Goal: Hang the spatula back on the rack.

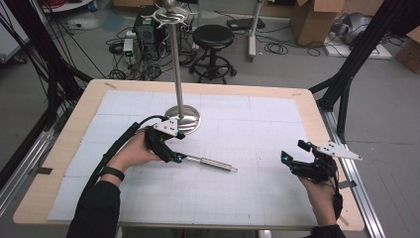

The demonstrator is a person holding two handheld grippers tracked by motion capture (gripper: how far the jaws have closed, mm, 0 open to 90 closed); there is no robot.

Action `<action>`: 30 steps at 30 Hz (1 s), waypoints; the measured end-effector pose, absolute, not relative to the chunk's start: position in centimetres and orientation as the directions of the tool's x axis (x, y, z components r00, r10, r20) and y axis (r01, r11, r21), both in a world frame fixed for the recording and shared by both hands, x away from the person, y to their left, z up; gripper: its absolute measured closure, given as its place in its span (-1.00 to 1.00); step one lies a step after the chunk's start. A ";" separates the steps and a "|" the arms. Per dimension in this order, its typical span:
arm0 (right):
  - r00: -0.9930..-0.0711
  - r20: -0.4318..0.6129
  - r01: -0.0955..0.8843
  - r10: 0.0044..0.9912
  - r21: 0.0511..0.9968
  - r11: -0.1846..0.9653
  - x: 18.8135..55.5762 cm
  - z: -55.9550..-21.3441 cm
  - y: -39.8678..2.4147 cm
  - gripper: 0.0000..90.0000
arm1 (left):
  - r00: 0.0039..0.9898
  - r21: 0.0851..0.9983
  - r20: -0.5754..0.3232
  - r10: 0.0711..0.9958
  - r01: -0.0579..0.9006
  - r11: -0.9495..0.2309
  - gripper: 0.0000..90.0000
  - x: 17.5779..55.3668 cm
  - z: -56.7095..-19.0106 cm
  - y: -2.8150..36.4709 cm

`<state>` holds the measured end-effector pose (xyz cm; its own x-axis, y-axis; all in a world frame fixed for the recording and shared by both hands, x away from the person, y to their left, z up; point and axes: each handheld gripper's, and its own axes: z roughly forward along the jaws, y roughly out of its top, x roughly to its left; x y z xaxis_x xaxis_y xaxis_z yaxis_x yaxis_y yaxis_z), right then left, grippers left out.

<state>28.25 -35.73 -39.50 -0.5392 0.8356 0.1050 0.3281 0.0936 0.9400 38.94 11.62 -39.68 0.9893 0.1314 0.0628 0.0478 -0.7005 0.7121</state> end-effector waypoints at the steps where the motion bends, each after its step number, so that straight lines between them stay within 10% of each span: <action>1: -0.539 0.107 0.330 0.836 0.940 0.092 28.2 -39.5 -35.8 -0.66 | 0.990 0.709 0.064 0.129 0.045 -0.704 -0.45 38.9 -39.8 11.6; 30: -0.537 0.113 0.335 0.836 0.938 0.089 28.2 -39.6 -35.9 -0.66 | 0.994 0.627 0.032 0.100 0.058 -0.777 0.30 39.8 -42.9 11.8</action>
<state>28.24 -35.90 -39.56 -0.5368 0.8362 0.1126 0.3354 0.0890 0.9379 39.84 11.76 -42.88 0.9945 0.1000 0.0316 0.0582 -0.7772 0.6266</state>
